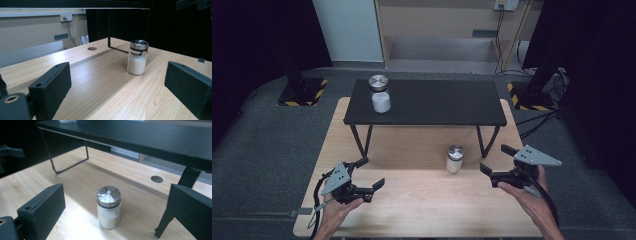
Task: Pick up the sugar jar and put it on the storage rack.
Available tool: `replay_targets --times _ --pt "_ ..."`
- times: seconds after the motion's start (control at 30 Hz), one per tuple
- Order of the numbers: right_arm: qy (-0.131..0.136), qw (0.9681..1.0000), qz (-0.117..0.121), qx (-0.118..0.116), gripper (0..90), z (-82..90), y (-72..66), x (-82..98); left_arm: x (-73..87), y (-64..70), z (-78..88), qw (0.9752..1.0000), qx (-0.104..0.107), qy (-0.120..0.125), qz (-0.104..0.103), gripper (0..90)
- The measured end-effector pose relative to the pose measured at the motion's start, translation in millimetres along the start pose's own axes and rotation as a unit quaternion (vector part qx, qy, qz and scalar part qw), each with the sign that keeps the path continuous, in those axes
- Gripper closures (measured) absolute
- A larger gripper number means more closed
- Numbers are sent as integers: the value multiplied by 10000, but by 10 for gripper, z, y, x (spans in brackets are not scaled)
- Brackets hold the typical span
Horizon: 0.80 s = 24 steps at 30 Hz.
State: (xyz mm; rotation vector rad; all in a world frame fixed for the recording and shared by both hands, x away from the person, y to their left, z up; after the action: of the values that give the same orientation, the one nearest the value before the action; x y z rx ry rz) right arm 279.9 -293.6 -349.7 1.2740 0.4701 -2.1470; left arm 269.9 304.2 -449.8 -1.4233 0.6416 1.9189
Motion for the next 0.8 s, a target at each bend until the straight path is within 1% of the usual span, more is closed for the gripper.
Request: replay_targets --times 0.13,0.33,0.5,0.8 --pt "-105 9999 -4 66 21 -168 -22 -7 0 3 -5 10000 15 -5 -6 55" --pt "-285 9996 -75 29 24 -413 -29 5 -2 3 0 10000 14 -14 -28 55" --pt "-288 9994 -193 3 26 -569 -12 27 -2 2 -1 10000 19 -17 -39 55" --pt "-464 9988 -157 13 34 -897 -48 56 -2 -3 -5 10000 24 -44 -50 55"
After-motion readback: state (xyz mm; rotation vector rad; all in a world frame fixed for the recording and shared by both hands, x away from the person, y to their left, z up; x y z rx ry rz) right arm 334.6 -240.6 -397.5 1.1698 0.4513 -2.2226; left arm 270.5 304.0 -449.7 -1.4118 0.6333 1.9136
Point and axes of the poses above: each handheld gripper's, and its own axes: z roughly backward along the jaws, x roughly out of its underside, y roughly to its right, the point moved 6 cm from there along -z, roughly forward along the jaws, and after that the axes turned 10 degrees about -y, right-handed, at the moved point
